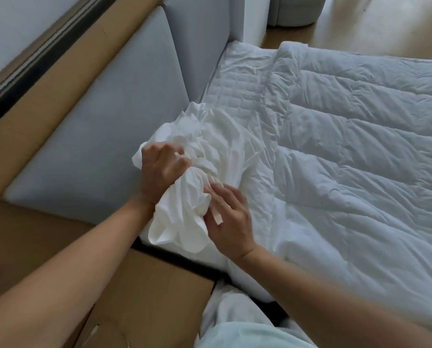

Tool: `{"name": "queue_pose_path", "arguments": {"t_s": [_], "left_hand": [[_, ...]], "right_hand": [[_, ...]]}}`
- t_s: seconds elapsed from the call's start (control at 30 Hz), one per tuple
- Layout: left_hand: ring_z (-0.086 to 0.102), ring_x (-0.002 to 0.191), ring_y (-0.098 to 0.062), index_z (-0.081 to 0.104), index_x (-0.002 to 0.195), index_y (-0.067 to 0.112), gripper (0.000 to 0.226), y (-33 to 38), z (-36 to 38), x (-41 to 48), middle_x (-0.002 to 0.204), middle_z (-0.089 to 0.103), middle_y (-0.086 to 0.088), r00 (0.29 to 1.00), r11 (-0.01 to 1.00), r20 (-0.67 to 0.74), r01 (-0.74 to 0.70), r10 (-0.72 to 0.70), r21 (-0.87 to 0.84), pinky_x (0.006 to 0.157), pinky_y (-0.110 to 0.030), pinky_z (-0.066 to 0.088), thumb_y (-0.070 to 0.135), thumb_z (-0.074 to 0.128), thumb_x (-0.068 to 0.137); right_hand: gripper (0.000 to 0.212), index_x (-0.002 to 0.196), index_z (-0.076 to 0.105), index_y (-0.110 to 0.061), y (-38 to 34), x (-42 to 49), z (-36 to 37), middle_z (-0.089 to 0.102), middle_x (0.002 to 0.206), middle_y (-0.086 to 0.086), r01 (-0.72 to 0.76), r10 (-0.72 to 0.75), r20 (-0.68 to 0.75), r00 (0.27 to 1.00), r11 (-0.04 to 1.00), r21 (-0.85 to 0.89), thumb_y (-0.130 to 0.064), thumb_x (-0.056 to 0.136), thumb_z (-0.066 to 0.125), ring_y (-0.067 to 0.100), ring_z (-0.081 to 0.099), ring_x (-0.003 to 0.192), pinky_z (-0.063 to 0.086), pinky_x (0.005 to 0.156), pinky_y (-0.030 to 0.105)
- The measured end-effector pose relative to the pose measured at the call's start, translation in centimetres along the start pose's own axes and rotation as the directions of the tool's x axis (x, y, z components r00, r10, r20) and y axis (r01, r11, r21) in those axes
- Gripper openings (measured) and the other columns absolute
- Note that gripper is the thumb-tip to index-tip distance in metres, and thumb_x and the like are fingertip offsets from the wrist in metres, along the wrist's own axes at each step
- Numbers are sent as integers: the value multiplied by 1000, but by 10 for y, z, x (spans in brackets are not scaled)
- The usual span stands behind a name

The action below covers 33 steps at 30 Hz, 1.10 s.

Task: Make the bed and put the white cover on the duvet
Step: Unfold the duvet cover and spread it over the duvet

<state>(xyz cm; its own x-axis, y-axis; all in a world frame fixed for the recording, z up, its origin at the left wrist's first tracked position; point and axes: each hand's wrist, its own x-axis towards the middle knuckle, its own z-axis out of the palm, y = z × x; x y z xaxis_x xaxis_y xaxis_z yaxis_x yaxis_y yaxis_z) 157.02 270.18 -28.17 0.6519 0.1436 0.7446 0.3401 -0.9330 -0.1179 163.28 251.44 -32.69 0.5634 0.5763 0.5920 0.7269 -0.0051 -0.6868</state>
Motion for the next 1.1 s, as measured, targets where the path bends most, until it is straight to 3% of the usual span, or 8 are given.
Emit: {"name": "queue_pose_path", "arguments": {"t_s": [0.1, 0.23, 0.3, 0.43, 0.6, 0.87, 1.0, 1.1], "left_hand": [[43, 90, -23, 67, 71, 21, 25, 16, -15, -31, 113, 57, 0, 995, 994, 75, -70, 64, 78, 79, -38, 35, -2, 75, 76], [40, 87, -24, 70, 76, 18, 21, 35, -43, -77, 113, 47, -3, 961, 997, 271, -72, 61, 30, 73, -39, 37, 3, 82, 71], [38, 85, -25, 69, 77, 16, 14, 54, -53, -91, 113, 47, -6, 946, 998, 320, -55, 61, -27, 68, -40, 43, 11, 83, 76], [47, 87, -27, 60, 83, 22, 28, 74, -45, -90, 120, 48, -6, 969, 1000, 246, -10, 8, 9, 70, -34, 46, -3, 72, 81], [46, 96, -34, 65, 90, 17, 8, 80, -42, -90, 130, 45, -8, 937, 980, 289, 201, -196, 14, 73, -36, 43, 12, 70, 87], [47, 97, -16, 52, 117, 30, 33, 75, -52, -49, 114, 46, -5, 785, 792, 264, 601, -560, -108, 84, -40, 44, 24, 69, 88], [46, 90, -4, 63, 116, 16, 27, 45, -36, -54, 109, 52, 0, 754, 791, 332, 610, -566, -37, 88, -44, 49, 19, 72, 91], [47, 99, -26, 71, 94, 17, 7, 34, -24, -65, 119, 52, -8, 941, 968, 299, 208, -160, -137, 74, -39, 52, 10, 69, 93]], "right_hand": [[33, 119, 74, -13, -1, -27, -17, 70, 126, -1, -227, 194, 220, 956, 964, 138, -8, 86, 71, 16, 64, 115, 54, 95, 41], [43, 109, 75, -19, -8, -34, -49, 72, 112, -2, -931, 562, 742, 366, 213, 297, -50, 81, 64, 20, 65, 108, 50, 99, 42], [60, 126, 57, -25, -15, -37, -54, 65, 120, -4, -954, 551, 789, 271, 262, 145, -66, 83, 65, 18, 63, 109, 51, 91, 33], [108, 149, 18, -44, -44, -50, -46, 46, 143, -12, -820, 512, 751, 418, 568, 69, -61, 65, 83, 10, 52, 126, 50, 100, 32], [81, 142, 35, -38, -34, -46, -43, 62, 105, -17, -734, 530, 628, 570, 672, 98, -32, 75, 81, 2, 61, 94, 50, 74, 18], [81, 142, 37, -35, -33, -19, -8, 59, 122, -6, -489, 390, 533, 751, 870, 53, -37, 71, 76, 17, 56, 110, 52, 91, 35], [80, 140, 38, -43, -42, -5, -9, 52, 133, -13, -593, 433, 581, 689, 798, 108, -52, 70, 76, 7, 49, 123, 46, 102, 30], [70, 121, 46, -44, -32, 23, -8, 57, 124, -18, -795, 538, 690, 484, 599, 92, -64, 63, 81, 2, 56, 115, 52, 96, 32]]}}
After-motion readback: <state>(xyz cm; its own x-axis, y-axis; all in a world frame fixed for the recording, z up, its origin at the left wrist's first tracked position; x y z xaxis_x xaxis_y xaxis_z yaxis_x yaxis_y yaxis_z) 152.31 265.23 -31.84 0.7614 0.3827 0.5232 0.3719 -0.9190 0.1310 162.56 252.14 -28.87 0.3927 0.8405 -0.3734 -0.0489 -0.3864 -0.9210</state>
